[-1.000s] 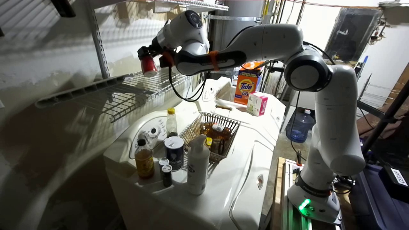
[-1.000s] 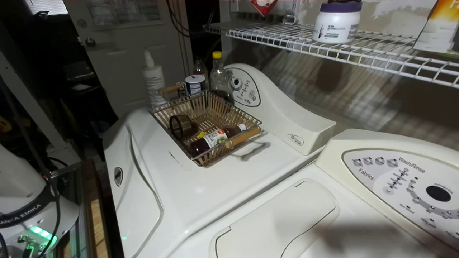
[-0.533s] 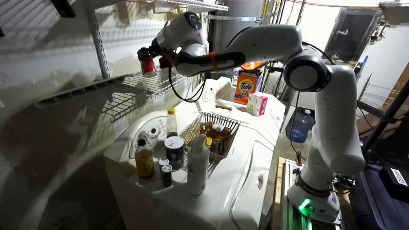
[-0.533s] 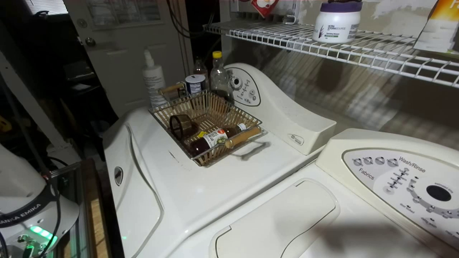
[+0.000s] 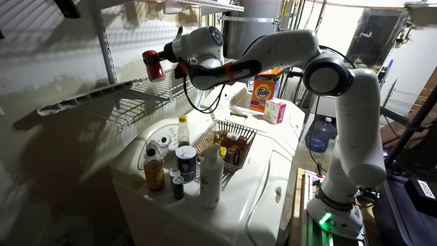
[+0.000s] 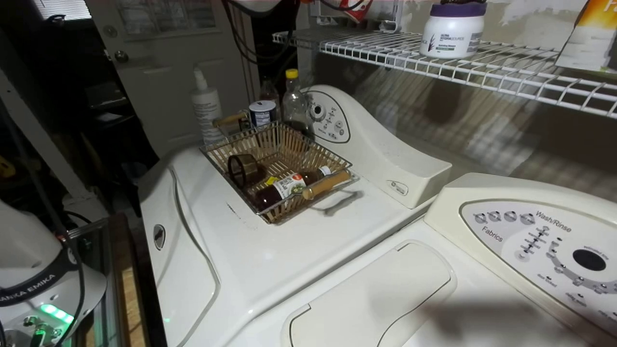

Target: Put the red bottle bottom first on the metal rack

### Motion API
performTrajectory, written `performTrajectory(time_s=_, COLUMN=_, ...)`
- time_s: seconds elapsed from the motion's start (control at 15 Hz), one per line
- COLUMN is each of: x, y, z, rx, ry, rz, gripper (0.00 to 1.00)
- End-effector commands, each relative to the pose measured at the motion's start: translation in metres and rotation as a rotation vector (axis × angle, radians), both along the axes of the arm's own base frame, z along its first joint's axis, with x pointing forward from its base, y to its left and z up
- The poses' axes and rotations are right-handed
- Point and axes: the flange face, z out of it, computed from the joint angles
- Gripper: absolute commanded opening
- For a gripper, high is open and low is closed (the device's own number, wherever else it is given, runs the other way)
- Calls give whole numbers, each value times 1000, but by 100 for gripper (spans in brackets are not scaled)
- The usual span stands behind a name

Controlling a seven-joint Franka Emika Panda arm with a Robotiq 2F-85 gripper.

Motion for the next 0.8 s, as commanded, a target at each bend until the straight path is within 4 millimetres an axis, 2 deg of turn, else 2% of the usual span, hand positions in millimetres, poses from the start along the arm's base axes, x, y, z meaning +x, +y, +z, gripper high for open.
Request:
performTrajectory(time_s=0.0, x=-17, y=-5, z=-1, rx=-40, ry=-72, rz=83, gripper=51)
performTrajectory(time_s=0.47, x=-31, y=1, z=-16, rx=-93, ry=-135, rz=208, gripper=51)
performTrajectory(time_s=0.73, x=-33, y=-16, z=-18, rx=-134, ry=-147, rz=221, gripper=51)
